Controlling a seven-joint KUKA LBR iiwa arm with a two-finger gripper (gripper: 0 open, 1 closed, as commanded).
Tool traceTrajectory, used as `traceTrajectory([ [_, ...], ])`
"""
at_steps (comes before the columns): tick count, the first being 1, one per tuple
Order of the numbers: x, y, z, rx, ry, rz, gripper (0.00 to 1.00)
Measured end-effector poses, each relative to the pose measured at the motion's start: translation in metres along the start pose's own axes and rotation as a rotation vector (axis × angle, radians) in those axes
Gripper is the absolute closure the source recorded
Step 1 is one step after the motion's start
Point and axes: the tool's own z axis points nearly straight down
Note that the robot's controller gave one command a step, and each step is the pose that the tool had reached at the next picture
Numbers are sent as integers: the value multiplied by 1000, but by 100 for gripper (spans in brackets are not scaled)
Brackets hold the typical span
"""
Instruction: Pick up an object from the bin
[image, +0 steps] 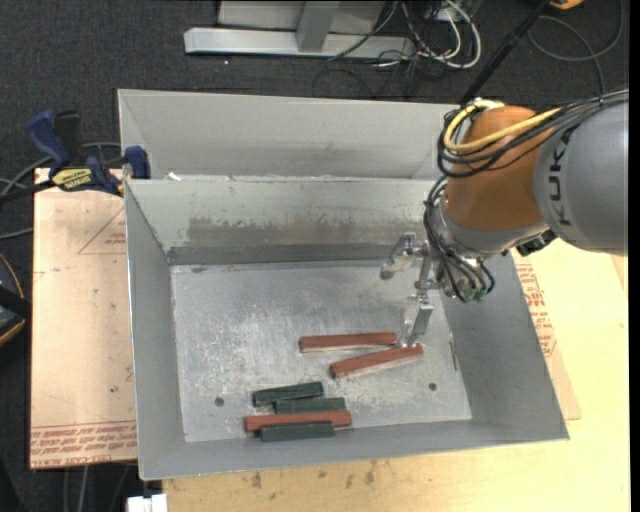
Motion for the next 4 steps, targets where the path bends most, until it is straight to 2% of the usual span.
traceTrajectory([
  [1,5,13,31,-2,4,-6,0],
  [2,35,21,76,0,-14,-263,100],
  [3,35,21,76,-1,-13,-263,100],
  [4,47,14,-99,0,-4,-333,100],
])
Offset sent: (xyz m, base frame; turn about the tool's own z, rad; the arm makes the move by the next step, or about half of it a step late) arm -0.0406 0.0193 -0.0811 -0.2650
